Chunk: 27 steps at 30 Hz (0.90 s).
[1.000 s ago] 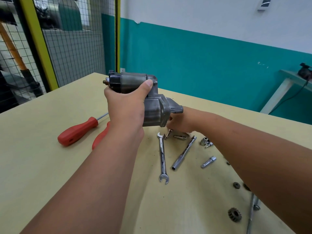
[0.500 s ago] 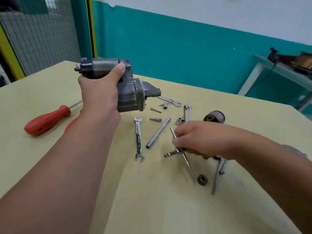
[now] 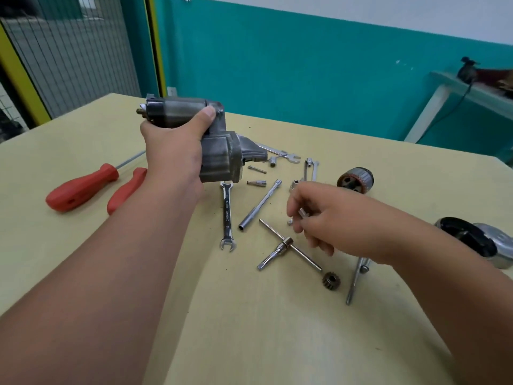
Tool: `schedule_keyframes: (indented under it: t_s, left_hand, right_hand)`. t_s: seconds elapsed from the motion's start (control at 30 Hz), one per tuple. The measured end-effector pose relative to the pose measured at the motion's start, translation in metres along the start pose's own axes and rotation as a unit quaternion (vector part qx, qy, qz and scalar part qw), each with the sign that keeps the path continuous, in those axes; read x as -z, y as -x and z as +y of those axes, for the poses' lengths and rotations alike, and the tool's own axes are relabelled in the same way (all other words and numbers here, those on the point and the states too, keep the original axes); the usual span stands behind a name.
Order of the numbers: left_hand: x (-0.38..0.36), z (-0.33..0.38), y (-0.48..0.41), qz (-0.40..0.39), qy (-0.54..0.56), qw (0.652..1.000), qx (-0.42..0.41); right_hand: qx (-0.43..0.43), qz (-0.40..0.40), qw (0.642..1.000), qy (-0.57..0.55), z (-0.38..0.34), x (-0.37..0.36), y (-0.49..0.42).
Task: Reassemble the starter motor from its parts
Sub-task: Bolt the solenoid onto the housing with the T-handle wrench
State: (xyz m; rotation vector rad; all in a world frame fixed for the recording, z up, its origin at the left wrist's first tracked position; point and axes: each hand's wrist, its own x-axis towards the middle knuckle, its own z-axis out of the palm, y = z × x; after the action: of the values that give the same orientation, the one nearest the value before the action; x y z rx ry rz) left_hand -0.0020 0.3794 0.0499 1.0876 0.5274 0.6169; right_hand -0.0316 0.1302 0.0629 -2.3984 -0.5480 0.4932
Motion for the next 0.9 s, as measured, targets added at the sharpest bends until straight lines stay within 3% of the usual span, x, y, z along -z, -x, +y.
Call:
schedule_keyframes:
  t_s: [0.4,0.53,0.9]
  left_hand:
    - [-0.004,-0.006,0.005,-0.022,-0.014,0.999,-0.019]
    - [-0.004,-0.006,0.008,-0.033,-0.007,0.999,-0.023]
    - [-0.005,-0.006,0.012,-0.040,-0.016,0.999,-0.026]
  right_hand:
    - [0.115,-0.040,0.992,-0.025,-0.016,-0.025,0.020]
    - [0.190,0.001,0.980,0.053,-0.022,-0.035,0.022]
    - [0.184,-0.001,0.974,0.132,-0.019,-0.057,0.017]
